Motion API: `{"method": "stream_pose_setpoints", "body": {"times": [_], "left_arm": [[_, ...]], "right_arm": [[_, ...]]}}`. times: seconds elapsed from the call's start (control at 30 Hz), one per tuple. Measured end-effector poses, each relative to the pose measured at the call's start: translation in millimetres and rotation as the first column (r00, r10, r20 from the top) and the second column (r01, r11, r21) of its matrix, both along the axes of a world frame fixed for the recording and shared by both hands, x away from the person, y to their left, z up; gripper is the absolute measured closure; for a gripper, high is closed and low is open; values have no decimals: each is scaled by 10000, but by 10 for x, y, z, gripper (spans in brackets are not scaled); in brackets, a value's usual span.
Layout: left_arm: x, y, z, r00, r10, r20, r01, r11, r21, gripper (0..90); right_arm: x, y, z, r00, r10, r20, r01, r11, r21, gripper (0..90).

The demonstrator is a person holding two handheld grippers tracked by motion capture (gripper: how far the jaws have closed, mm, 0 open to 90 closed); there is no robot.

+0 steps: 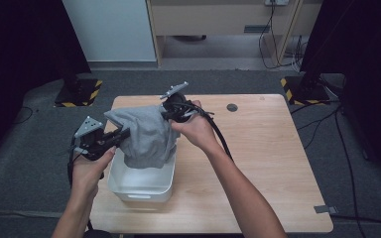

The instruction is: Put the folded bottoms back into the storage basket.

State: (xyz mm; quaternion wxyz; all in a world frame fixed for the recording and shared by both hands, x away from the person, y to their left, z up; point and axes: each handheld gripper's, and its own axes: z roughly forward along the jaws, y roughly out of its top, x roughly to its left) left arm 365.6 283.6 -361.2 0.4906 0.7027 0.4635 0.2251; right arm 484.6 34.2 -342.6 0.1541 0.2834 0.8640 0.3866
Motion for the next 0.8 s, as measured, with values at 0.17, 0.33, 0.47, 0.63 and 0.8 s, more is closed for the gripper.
{"method": "stream_pose_setpoints", "body": {"times": [0.17,0.33,0.47,0.63,0.8], "left_arm": [[-22,49,-57,9999,60,-102,-60,10000,10,785],[-38,89,-118,9997,97,-226,-96,9999,33,785],[-27,119,-165,9993,145,-346,-145,9999,3,785],[-27,156,-192,9990,204,-403,-204,9998,-2,785],[-54,194,-219,9985,238,-486,-237,9997,20,785]], "right_arm": [[-14,-16,-47,10000,32,-88,-31,9999,122,823],[-33,-22,-85,9999,58,-105,-57,9999,140,823],[-56,-31,-118,9999,105,-133,-102,9998,197,823],[-77,-65,-145,9998,121,-186,-116,9995,295,824],[-103,-87,-158,9997,160,-207,-153,9994,307,823]]}}
